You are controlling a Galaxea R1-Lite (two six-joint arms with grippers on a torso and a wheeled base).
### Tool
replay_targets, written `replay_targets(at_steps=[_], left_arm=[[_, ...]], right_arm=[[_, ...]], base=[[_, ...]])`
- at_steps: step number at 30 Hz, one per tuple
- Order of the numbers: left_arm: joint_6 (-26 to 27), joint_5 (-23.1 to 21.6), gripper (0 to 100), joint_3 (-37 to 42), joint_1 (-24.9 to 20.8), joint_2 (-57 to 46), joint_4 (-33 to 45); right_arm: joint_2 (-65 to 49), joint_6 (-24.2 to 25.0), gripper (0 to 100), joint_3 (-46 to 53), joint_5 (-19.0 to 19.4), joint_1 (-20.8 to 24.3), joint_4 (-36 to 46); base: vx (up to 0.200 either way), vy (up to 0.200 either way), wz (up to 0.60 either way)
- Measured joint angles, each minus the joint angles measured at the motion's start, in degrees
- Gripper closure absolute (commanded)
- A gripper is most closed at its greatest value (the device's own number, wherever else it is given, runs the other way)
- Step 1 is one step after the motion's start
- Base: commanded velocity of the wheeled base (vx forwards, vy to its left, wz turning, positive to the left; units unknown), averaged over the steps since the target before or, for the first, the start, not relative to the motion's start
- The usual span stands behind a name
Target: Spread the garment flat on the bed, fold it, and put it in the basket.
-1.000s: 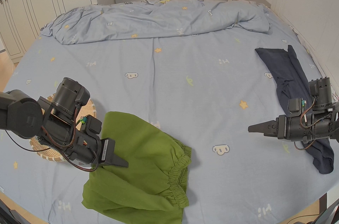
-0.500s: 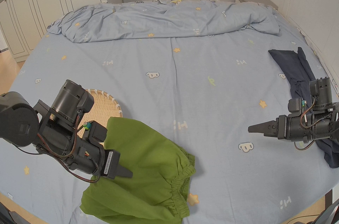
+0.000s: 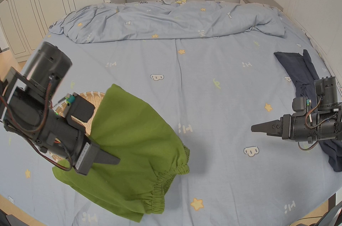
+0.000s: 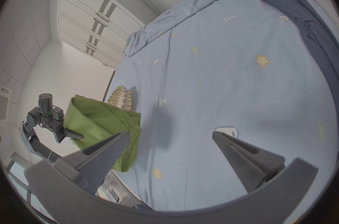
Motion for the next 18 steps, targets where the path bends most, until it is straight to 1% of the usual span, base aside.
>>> replay_targets(at_steps=[6, 9, 17, 18], left_arm=[[2.5, 0.5, 100, -3.0, 2.2, -5.0, 0.5], [2.9, 0.6, 100, -5.6, 4.2, -6.5, 0.5], [3.4, -0.1, 100, -9.9, 15.9, -8.2, -1.0], [3.4, -1.0, 100, -10.8, 18.4, -7.7, -1.4]], right_arm=[[-0.6, 0.0, 0, 0.1, 0.0, 0.1, 0.1], [-0.9, 0.0, 0, 0.1, 0.0, 0.0, 0.1], [-1.4, 0.0, 0, 0.1, 0.0, 0.1, 0.1], [-1.5, 0.0, 0, 0.1, 0.0, 0.1, 0.1]], base=[[0.0, 0.0, 0.0], [0.0, 0.0, 0.0], [0.0, 0.0, 0.0], [0.0, 0.0, 0.0]])
